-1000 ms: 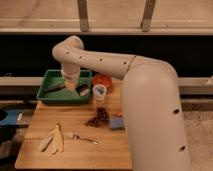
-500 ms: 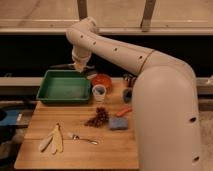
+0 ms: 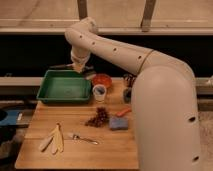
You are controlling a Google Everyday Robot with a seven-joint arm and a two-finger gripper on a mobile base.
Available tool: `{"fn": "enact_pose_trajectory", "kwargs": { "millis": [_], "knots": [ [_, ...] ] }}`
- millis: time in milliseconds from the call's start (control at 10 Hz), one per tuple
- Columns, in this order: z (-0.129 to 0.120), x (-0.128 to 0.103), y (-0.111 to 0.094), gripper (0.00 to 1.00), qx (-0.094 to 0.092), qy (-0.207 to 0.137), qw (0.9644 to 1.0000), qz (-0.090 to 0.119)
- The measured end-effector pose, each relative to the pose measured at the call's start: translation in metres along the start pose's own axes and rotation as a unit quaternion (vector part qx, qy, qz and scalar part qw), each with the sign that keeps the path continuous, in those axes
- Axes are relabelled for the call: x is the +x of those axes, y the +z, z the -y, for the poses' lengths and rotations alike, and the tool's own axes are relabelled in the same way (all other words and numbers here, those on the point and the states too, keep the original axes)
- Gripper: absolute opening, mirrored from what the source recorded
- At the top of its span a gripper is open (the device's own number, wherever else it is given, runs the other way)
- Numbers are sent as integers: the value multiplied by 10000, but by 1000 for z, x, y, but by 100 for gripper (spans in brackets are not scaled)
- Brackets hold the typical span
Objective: Place brush in red bowl
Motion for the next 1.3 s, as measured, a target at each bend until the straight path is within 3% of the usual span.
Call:
{"fn": "enact_pose_trajectory", "kwargs": {
  "millis": [500, 700, 1100, 1300],
  "knots": [
    [29, 34, -10, 0, 387, 533, 9972, 364],
    [41, 33, -3, 0, 425, 693, 9956, 470],
    [86, 41, 19, 0, 544, 985, 9926, 461],
    [105, 43, 31, 0, 500, 1040, 9920, 515]
  ]
}}
